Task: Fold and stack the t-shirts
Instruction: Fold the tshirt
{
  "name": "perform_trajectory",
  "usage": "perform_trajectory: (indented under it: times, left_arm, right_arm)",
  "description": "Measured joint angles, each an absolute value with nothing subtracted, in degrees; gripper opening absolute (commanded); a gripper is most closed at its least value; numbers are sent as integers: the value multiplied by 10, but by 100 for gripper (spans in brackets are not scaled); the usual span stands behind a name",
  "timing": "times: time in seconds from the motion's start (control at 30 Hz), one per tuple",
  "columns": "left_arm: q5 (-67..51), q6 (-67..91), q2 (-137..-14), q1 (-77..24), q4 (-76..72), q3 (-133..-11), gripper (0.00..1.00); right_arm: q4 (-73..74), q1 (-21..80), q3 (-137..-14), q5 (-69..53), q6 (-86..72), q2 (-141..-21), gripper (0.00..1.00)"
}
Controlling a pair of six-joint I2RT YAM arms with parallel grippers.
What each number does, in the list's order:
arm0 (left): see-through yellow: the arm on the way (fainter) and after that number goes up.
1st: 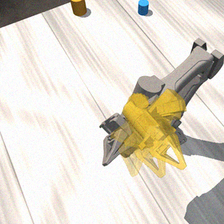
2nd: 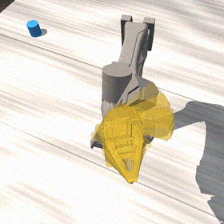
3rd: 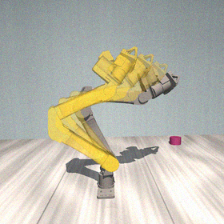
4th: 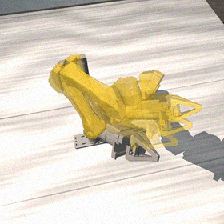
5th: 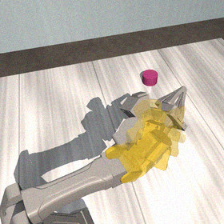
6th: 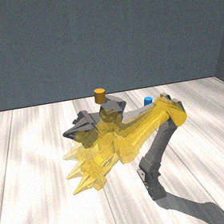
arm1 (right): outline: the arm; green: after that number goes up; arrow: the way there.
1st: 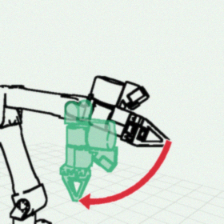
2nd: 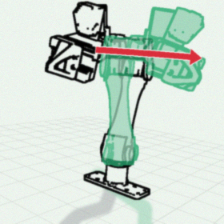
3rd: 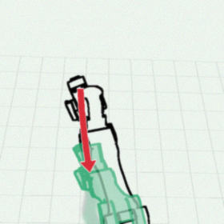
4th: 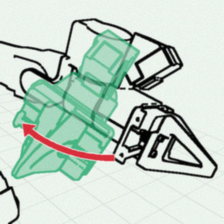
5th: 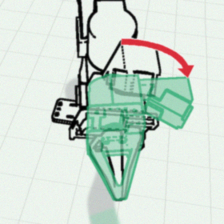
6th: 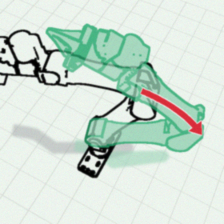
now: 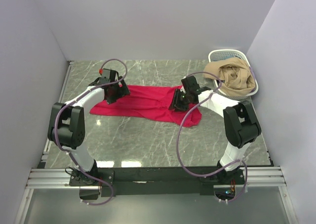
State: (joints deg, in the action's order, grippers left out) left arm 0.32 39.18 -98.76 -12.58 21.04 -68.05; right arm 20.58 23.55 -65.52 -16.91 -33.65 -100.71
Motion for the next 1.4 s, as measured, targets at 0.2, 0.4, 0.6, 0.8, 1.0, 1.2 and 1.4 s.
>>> perform_trajectory:
  times: [0.2,0.4,0.6,0.8,1.0,1.2,1.4]
  left_arm:
    - [9,392,-992,-126,216,-681,92]
    - [14,390,-993,-126,219,-681,92]
    - [14,390,-993,-126,220,-681,93]
    - [16,386,-994,-126,221,-681,93]
    - [16,386,-1010,-126,221,-684,93]
    - [15,385,-1020,-126,222,-686,93]
    - [13,383,-1024,-126,222,-689,93]
  right_arm:
    - [205,241,-655,-161,-336,-1021,46]
    - [201,243,-655,-157,-336,-1040,26]
    - [197,244,-656,-150,-336,-1050,0]
    - [202,245,-670,-140,-332,-1050,0]
    - [244,245,-761,-112,-312,-1054,0]
    - [277,246,-899,-84,-296,-1120,5]
    - [326,244,-1028,-38,-291,-1236,69]
